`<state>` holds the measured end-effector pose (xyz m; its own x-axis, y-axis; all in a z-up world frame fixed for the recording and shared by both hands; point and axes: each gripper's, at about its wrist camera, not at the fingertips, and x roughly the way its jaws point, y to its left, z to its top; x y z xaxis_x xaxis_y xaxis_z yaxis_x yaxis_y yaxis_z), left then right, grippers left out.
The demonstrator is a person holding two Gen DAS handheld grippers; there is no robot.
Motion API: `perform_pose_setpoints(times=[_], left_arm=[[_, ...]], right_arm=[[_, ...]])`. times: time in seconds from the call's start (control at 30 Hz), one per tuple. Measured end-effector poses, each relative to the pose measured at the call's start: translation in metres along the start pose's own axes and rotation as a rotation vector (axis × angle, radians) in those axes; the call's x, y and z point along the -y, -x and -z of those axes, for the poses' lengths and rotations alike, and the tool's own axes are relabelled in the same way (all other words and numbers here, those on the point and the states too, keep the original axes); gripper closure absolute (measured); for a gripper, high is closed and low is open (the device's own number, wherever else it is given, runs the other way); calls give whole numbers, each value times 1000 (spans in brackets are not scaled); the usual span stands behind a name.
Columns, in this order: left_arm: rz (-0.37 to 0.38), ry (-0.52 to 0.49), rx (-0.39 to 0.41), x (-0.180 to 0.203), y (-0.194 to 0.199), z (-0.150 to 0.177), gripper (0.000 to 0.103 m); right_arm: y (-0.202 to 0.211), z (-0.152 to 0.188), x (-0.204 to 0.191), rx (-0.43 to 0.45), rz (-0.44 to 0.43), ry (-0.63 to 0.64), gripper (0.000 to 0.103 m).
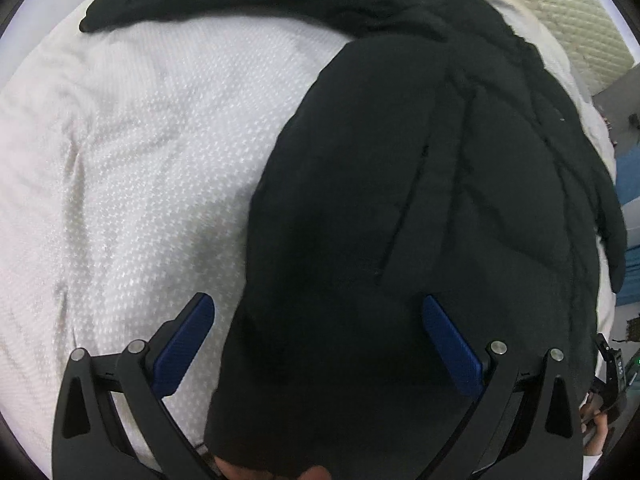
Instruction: Fold large clothes
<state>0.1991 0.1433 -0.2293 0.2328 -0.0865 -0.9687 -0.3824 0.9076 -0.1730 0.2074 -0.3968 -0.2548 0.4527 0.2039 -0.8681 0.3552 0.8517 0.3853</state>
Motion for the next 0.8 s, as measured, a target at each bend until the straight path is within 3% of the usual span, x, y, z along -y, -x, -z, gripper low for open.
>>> perform_pose_setpoints(times=[0.1, 0.33, 0.47, 0.5, 0.6, 0.63, 0.7, 0.77, 0.8], left_arm=[[63, 28, -16, -3, -6, -1, 0], [197, 66, -48, -2, -12, 4, 5], [238, 33, -49, 9, -8, 8, 11], [249, 25, -53, 12, -8, 9, 12], [265, 10, -56, 16, -8, 12, 25], [270, 5, -55, 17, -8, 11, 34], [275, -20, -41, 23, -2, 12, 50], [276, -39, -21, 25, 3, 11, 73], [275, -49, -8, 26, 8, 11, 77]], right_arm=[[-9, 2, -2, -38, -22, 10, 11], [-1, 5, -13, -34, -98, 63, 12], [6, 17, -31, -51, -206, 139, 29], [7, 20, -35, -50, -199, 163, 33], [9, 23, -42, -43, -183, 192, 61], [11, 23, -43, -38, -184, 193, 71], [20, 26, -45, -19, -204, 209, 83], [30, 28, -51, 7, -208, 247, 90], [33, 30, -55, 17, -206, 262, 92]])
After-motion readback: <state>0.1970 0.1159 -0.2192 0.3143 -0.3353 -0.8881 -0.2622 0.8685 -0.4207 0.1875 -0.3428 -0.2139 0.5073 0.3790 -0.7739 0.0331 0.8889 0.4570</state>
